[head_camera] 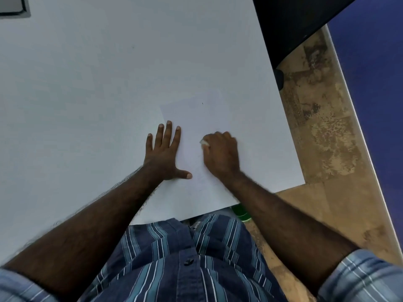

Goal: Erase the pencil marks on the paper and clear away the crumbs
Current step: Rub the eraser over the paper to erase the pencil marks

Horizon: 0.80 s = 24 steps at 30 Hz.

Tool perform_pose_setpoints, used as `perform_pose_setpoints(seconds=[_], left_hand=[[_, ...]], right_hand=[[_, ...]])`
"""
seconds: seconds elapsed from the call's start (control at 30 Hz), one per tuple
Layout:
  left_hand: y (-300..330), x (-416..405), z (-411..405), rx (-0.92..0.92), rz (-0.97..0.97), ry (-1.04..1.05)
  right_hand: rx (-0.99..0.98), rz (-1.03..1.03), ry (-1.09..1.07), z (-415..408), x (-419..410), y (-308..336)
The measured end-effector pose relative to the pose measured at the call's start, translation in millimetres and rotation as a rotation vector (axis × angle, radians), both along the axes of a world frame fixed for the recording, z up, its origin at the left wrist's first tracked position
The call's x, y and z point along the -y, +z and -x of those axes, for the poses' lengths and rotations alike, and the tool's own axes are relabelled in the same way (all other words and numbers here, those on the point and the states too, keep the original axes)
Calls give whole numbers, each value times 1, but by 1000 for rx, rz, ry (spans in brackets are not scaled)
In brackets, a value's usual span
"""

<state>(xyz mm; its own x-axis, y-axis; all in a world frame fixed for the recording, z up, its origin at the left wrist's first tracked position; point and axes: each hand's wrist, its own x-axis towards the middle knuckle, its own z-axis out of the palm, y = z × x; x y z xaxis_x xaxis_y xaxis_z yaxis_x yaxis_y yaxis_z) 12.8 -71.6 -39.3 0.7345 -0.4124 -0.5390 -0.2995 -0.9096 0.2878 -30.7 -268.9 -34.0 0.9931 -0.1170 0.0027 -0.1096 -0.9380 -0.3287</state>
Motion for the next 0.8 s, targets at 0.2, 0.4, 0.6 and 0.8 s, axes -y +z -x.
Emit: perform_pose_setpoints(seconds=[0.2, 0.4, 0.6, 0.8], left_hand=[[2, 3, 0, -1, -36, -7], [7, 2, -1, -51, -27, 3], [6, 1, -1, -37, -27, -1], [3, 1, -1, -32, -44, -10]], right_hand=[[-27, -49, 231, 33, -25, 1], [-34, 44, -37, -5, 21, 3], [-42, -78, 143, 23, -6, 2], [-40, -41, 233, 26, -7, -3]])
